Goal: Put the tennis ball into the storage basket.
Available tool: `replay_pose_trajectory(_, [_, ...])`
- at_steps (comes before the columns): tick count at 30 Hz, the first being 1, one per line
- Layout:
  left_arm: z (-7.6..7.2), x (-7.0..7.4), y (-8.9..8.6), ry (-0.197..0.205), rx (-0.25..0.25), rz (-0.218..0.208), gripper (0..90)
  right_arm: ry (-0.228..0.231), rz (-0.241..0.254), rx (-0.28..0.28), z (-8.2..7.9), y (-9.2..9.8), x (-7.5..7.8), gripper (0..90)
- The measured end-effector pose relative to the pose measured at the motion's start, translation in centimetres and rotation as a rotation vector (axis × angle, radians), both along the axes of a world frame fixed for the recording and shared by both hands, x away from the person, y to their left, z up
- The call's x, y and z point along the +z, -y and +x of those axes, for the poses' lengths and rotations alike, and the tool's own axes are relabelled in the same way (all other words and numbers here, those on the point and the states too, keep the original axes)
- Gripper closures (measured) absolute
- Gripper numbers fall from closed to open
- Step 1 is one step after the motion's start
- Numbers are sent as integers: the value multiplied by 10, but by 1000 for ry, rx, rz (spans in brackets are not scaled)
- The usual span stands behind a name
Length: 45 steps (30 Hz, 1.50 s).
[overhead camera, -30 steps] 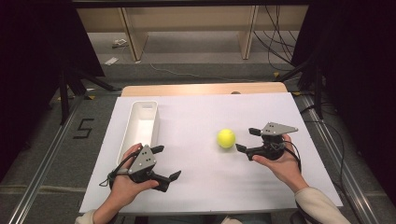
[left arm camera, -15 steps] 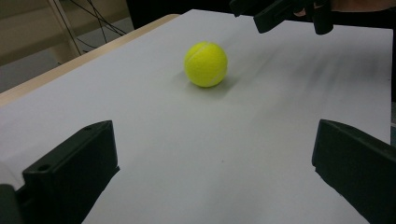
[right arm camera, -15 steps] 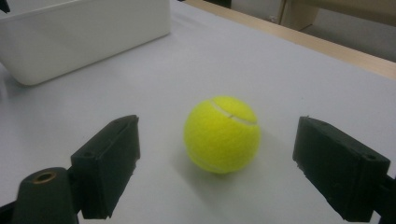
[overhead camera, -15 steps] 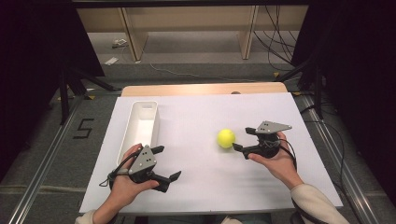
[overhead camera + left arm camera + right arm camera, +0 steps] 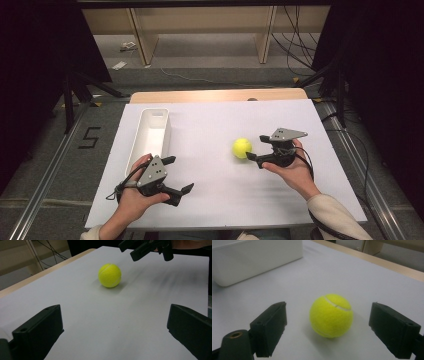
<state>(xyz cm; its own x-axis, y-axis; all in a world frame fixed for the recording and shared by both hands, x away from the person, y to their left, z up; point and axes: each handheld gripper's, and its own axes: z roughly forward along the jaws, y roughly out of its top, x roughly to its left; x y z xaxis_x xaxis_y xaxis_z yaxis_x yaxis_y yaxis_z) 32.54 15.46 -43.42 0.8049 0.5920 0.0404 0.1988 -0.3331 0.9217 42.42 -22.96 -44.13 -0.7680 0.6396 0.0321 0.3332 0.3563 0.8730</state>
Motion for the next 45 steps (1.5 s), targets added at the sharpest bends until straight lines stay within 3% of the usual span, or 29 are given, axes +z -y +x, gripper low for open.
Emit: replay_pose_trajectory(45, [0,1,-1,3,-4,2,0,-73,-70,-12,35,-31,-24,154])
